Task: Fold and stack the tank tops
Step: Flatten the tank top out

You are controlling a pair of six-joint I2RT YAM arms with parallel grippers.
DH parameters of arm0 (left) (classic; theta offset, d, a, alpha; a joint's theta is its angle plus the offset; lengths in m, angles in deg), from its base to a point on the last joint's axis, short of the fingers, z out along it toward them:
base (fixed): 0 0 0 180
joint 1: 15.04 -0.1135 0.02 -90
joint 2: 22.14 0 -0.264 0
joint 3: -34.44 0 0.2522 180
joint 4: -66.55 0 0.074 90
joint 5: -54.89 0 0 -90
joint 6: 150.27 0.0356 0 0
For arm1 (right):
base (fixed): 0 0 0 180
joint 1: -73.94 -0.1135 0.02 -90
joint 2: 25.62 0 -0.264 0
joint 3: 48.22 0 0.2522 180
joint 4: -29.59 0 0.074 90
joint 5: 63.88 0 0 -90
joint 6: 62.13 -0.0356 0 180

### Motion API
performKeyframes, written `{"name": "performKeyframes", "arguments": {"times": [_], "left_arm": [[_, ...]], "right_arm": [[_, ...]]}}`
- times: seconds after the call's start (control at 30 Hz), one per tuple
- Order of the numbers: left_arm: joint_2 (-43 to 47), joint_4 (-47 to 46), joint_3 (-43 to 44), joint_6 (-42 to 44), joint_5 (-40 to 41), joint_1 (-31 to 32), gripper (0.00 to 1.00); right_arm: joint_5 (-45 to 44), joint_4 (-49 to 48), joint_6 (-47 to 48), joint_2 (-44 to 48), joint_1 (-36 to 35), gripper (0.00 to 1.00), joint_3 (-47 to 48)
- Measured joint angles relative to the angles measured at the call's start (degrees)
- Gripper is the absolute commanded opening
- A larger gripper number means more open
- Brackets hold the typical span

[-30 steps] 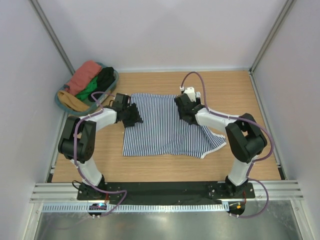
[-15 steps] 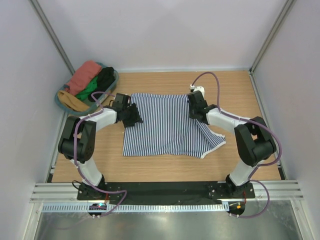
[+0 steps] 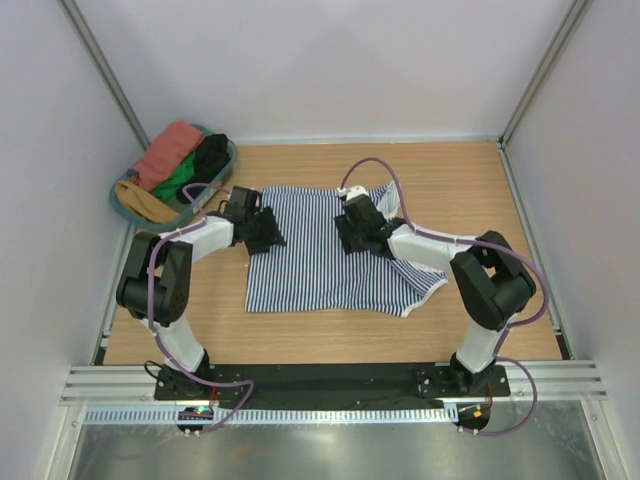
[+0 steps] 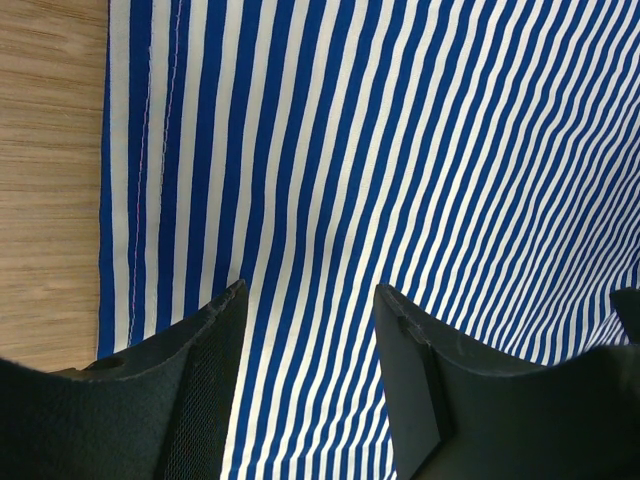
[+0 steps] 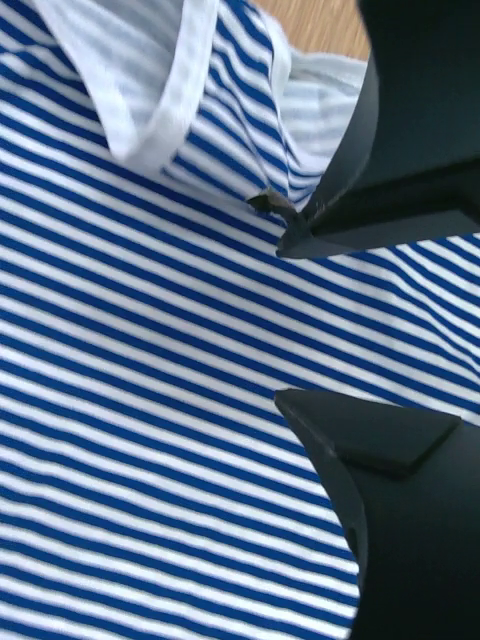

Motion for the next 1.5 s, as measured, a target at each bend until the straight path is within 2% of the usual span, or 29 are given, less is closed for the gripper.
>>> {"name": "performKeyframes", "arguments": {"times": [0.2, 0.37, 0.57, 0.73, 0.8, 0.87, 0.9, 0.93, 0.97, 1.03, 1.1, 1.13, 1.17, 1.27, 1.37, 1.43, 1.5], "left_arm": [[0.00, 0.02, 0.02, 0.17, 0.00, 0.00, 0.56], [0.00, 0.04, 0.02, 0.31, 0.02, 0.00, 0.56], [0.00, 0.11, 0.09, 0.42, 0.00, 0.00, 0.55], [-0.09, 0.15, 0.13, 0.72, -0.02, 0.00, 0.55], [-0.11, 0.26, 0.22, 0.74, -0.02, 0.00, 0.55], [-0.11, 0.26, 0.22, 0.74, -0.04, 0.00, 0.55], [-0.11, 0.26, 0.22, 0.74, -0.02, 0.00, 0.55], [-0.11, 0.28, 0.22, 0.76, -0.02, 0.00, 0.55], [-0.11, 0.28, 0.22, 0.76, -0.02, 0.00, 0.55], [-0.11, 0.28, 0.22, 0.76, 0.00, 0.00, 0.55], [-0.13, 0.28, 0.22, 0.76, 0.00, 0.00, 0.55], [-0.13, 0.28, 0.22, 0.76, 0.00, 0.00, 0.55], [-0.13, 0.28, 0.22, 0.76, 0.00, 0.00, 0.55], [-0.13, 0.28, 0.22, 0.76, 0.00, 0.00, 0.55], [-0.13, 0.31, 0.22, 0.76, 0.00, 0.00, 0.55], [-0.13, 0.31, 0.22, 0.76, 0.00, 0.00, 0.55], [-0.13, 0.31, 0.22, 0.76, 0.00, 0.00, 0.55]], "right_arm": [[1.86, -1.07, -0.11, 0.17, 0.76, 0.64, -0.15], [5.97, -4.15, -2.84, 3.76, 5.95, 0.63, -3.26], [10.60, -10.56, -8.81, 13.16, 14.69, 0.62, -11.30], [13.38, -13.46, -14.29, 13.88, 20.44, 0.74, -12.20], [14.49, -13.35, -16.57, 12.26, 21.77, 0.82, -11.63], [14.62, -12.15, -18.45, 10.25, 22.82, 0.82, -10.36], [14.38, -10.60, -20.06, 8.85, 23.12, 0.78, -8.96], [14.34, -10.29, -20.61, 8.37, 23.32, 0.78, -8.48], [14.34, -9.51, -21.81, 7.50, 23.58, 0.65, -7.41], [14.36, -8.57, -23.45, 6.12, 23.93, 0.53, -5.73], [14.23, -7.54, -25.33, 5.05, 24.20, 0.54, -4.37], [14.14, -7.26, -26.14, 4.52, 24.37, 0.58, -3.85], [14.14, -6.91, -27.02, 3.98, 24.61, 0.66, -3.26], [14.10, -6.14, -28.52, 1.97, 25.33, 0.67, -1.68], [14.10, -5.75, -29.77, 0.28, 26.14, 0.51, -1.27], [14.10, -5.35, -30.62, -0.66, 26.67, 0.49, -1.27], [14.14, -5.25, -31.06, -1.46, 27.02, 0.39, -1.25]]}}
